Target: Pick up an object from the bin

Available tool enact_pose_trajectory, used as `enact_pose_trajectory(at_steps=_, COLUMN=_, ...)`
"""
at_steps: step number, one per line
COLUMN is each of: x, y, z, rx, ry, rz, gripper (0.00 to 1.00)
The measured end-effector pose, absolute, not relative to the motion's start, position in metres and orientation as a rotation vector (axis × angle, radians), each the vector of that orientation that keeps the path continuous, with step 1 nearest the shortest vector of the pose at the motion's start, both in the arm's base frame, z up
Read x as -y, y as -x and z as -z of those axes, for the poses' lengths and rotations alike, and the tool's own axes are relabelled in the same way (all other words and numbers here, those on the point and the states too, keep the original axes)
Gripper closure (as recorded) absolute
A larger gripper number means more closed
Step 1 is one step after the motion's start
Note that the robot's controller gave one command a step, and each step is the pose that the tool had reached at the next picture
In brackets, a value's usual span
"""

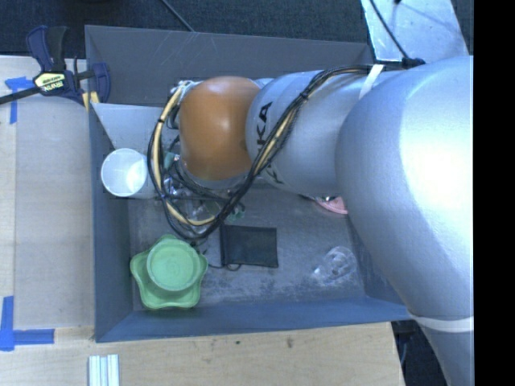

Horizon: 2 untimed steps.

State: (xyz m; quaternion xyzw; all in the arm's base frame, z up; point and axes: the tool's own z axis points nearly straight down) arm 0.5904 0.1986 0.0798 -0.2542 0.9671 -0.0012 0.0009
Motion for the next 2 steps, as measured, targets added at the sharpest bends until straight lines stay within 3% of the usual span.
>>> enact_pose_trajectory(at_steps=1, x=-0.184, y=-0.571, z=-0.078, rx=-3.09, ry=0.527, rz=0.001, gripper=0.0)
enact_pose_trajectory(at_steps=2, x=-0.135, y=-0.544, z=-0.078, rx=-2.994, ry=0.941, rz=-0.002, gripper=0.0)
